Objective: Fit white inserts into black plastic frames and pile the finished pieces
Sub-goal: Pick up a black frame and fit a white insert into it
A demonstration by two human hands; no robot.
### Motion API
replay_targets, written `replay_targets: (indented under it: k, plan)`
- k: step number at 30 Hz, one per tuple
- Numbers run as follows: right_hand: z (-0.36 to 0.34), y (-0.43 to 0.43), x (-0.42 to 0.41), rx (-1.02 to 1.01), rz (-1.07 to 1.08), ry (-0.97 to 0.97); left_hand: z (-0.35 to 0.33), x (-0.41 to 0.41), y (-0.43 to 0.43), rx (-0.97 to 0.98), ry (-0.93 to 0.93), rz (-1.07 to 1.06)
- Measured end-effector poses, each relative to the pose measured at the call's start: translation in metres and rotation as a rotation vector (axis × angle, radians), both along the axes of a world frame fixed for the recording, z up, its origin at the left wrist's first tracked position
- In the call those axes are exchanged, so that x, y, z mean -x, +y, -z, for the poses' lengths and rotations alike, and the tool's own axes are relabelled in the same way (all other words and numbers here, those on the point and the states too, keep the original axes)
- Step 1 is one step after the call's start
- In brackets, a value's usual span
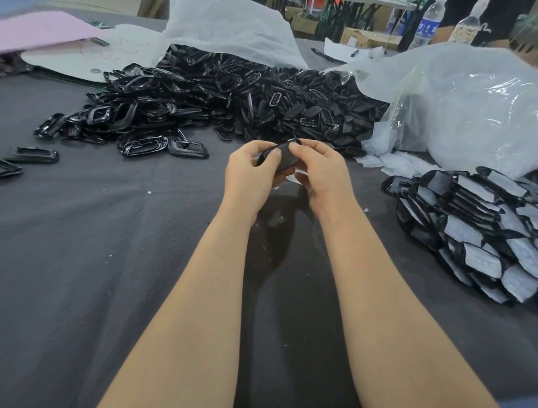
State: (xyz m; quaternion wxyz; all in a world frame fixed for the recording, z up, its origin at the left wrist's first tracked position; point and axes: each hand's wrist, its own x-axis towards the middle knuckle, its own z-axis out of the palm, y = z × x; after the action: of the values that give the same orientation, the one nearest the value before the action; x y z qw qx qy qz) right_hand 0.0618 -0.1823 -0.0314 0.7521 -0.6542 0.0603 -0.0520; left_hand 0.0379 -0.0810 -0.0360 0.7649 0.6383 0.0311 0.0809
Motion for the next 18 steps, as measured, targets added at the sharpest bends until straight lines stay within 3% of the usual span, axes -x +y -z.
replay_targets:
  k: [5,11,18]
  plan:
    - [0.002,0.0012,-0.0016,0.035,0.021,-0.019,-0.0037,0.0026,-0.0011,0.027,0.019,0.004]
    - [0.0067,-0.0021,-0.0054,0.28,-0.026,-0.128,-0.0064,0.0041,0.0012,0.085,0.051,-0.012]
    - [0.0083,-0.0015,-0.0073,0.447,0.062,-0.161,-0.0058,0.0041,-0.0008,0.021,0.043,-0.012]
